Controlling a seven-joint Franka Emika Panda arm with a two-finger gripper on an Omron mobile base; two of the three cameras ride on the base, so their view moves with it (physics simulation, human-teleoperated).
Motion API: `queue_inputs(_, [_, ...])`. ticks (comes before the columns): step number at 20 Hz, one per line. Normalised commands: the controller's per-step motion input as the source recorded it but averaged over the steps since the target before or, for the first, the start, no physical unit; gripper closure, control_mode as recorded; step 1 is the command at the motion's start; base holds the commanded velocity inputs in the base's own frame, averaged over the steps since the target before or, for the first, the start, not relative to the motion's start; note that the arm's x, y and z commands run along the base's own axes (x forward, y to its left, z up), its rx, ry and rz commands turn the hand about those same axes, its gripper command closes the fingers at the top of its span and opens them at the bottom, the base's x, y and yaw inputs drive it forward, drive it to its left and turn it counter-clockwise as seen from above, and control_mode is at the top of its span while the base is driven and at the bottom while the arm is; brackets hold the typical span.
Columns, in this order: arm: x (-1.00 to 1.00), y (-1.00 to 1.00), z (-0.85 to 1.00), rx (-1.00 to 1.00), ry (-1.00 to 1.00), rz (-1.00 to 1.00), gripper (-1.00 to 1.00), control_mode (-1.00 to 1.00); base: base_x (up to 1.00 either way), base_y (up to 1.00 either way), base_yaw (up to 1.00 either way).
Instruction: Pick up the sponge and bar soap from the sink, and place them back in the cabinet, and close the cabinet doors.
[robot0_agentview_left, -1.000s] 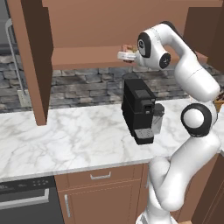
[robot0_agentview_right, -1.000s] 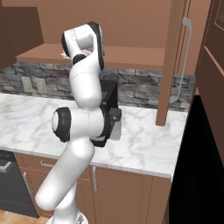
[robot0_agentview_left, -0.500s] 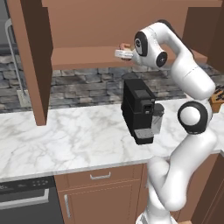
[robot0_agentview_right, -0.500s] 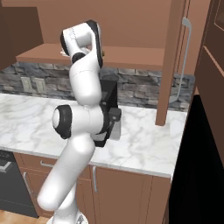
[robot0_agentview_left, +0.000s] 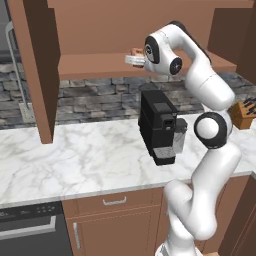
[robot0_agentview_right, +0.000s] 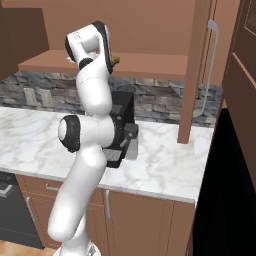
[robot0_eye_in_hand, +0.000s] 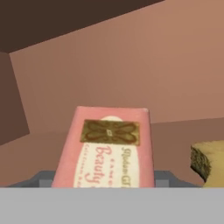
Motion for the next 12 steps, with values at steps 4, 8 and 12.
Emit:
queue_inputs(4, [0.23,0.00,0.00,0.00,0.12,0.00,1.00,-1.00,0.00,0.00,0.00])
queue_inputs(8, [0.21,0.05,0.00,0.00,0.11,0.00,1.00,-1.00,0.00,0.00,0.00])
queue_inputs(12, [0.02,0.00,0.00,0.00,0.09,0.00,1.00,-1.00,0.00,0.00,0.00])
